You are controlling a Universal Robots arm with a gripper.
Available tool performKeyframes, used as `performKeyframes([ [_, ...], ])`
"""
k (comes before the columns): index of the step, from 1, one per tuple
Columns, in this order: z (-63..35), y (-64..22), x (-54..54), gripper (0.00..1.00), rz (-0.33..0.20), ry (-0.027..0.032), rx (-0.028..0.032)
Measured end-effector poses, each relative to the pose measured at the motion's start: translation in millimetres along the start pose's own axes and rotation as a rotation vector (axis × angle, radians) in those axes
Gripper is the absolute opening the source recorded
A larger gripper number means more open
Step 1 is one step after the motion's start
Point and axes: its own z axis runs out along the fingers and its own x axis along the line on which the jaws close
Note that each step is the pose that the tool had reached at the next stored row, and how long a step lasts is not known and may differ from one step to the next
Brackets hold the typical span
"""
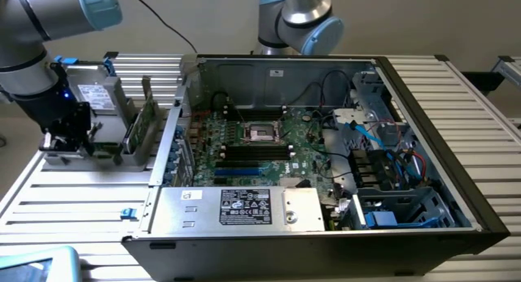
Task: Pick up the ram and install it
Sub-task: 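Pick up the ram and move it above insertion slot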
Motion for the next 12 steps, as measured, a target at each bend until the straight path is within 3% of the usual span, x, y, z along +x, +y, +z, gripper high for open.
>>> performKeyframes([
  [12,-53.3,-0.4,-0.3,0.13,0.000,-0.0001,0.0001],
])
